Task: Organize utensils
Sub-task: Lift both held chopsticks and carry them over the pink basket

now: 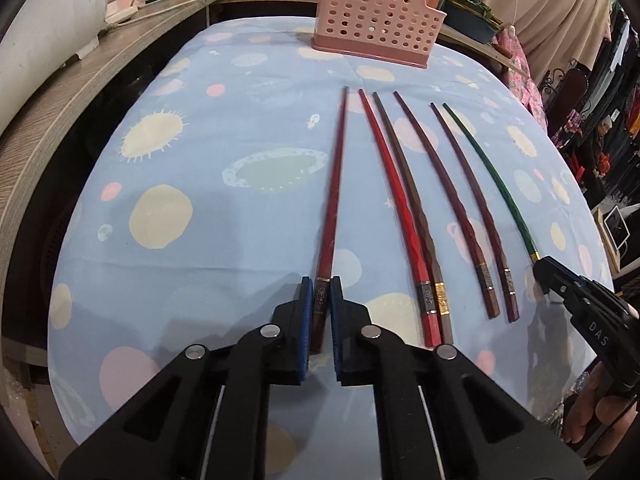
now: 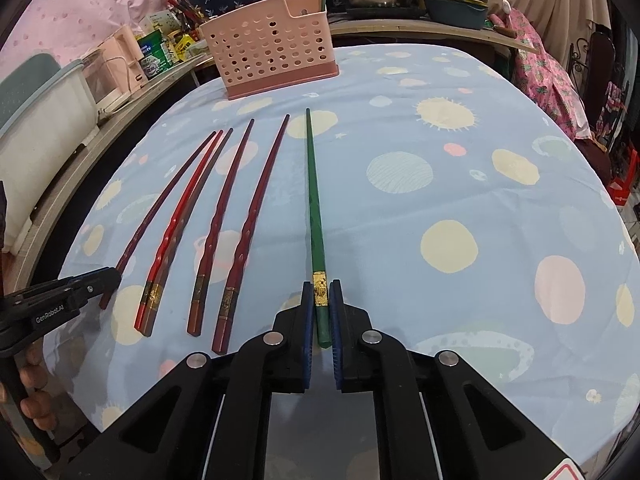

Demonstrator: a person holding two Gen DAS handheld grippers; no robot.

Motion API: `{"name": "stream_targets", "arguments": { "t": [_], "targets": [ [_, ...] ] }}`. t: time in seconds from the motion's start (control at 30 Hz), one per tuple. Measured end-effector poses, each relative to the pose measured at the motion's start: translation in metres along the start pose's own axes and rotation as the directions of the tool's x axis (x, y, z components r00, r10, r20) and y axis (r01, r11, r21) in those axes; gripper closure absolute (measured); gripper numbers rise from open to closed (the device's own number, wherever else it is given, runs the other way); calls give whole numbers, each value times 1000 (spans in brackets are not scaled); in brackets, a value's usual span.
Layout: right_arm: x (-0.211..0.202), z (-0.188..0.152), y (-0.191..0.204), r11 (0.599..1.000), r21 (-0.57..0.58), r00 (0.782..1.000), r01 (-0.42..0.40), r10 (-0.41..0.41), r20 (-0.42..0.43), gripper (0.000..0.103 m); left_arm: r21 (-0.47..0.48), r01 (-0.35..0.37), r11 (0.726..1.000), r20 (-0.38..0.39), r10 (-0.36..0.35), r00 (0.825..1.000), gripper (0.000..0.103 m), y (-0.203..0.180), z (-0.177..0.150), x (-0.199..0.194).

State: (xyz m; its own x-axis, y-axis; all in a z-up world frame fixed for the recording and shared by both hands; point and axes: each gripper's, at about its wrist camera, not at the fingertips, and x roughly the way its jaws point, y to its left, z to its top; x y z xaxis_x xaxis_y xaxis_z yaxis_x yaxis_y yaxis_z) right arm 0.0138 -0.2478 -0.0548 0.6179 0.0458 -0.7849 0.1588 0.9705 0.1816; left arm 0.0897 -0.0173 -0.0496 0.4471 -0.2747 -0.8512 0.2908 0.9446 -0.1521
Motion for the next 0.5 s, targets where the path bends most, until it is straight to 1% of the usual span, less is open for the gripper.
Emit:
{"name": "stream_targets", "arguments": {
  "t": [0.1,0.2,0.3,0.37,0.4,0.5],
  "targets": [
    [-10,4,1,1000,6,1000,-7,7,24,95,-4,4,1000,3,-4,1000,96,-1,1,-4],
    [-27,14,1,1000,12,998,-16,15,68,95,-13,14,1000,37,-14,999,96,-1,7,-21],
    [-49,31,1,999,19,991,-33,30,128,95,-23,28,999,101,-26,995,96,-1,21,-46],
    [-65,47,1,999,22,983,-47,42,178,95,-31,30,999,149,-25,989,96,-1,34,-64],
    [-65,47,1,999,22,983,-47,42,178,95,-37,30,999,176,-23,984,96,-1,42,-74],
    [-86,72,1,998,20,967,-63,56,247,95,-39,27,999,239,-17,971,96,0,63,-96]
  ]
}}
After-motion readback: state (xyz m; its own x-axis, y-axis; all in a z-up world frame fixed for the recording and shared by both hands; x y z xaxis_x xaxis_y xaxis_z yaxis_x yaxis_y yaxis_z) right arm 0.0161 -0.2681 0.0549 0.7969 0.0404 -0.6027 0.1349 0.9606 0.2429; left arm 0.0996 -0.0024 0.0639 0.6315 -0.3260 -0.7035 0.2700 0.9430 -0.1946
